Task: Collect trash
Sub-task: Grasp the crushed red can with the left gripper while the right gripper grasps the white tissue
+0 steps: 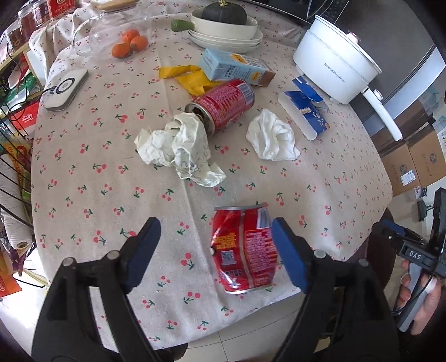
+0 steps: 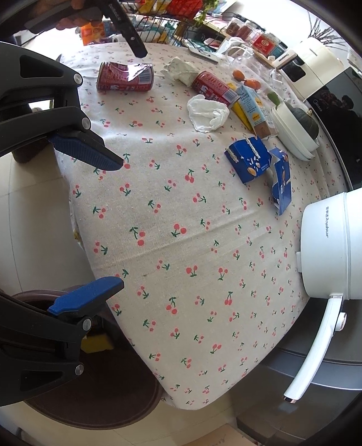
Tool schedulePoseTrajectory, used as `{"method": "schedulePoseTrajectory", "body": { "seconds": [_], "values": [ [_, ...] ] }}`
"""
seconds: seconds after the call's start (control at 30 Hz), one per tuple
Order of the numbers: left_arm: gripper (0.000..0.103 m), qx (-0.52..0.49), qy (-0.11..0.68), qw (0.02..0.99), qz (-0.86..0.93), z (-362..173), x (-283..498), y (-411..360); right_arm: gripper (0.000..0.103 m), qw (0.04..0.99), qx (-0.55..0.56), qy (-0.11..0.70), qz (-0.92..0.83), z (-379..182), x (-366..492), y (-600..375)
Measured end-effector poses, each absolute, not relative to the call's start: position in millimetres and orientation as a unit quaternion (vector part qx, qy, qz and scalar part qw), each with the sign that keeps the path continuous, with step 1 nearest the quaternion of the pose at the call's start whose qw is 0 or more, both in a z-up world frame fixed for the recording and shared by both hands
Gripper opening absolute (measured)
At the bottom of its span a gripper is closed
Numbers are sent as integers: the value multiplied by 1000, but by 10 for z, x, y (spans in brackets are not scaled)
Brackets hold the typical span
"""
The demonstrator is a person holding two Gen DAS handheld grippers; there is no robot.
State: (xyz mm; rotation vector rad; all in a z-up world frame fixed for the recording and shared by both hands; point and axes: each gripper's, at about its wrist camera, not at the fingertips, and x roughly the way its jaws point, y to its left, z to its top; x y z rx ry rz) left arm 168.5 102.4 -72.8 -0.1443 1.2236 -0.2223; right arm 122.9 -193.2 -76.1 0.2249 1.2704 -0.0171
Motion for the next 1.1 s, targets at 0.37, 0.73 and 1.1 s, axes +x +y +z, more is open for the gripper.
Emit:
{"method": "schedulePoseTrajectory", "body": {
  "seconds": [0.37, 0.73, 1.1],
  "values": [
    [69, -35, 616, 782, -84, -1049, 1625, 679, 80, 796, 95, 598, -12, -834, 1219, -1913],
    [68, -70, 544, 835, -53, -450, 1384, 1254, 80, 811, 53, 582, 23, -741, 1673, -1404],
    [68, -103, 532, 840, -26, -472, 1533, 1862, 76, 823, -44, 559, 91, -1197, 2553, -84]
  ]
}}
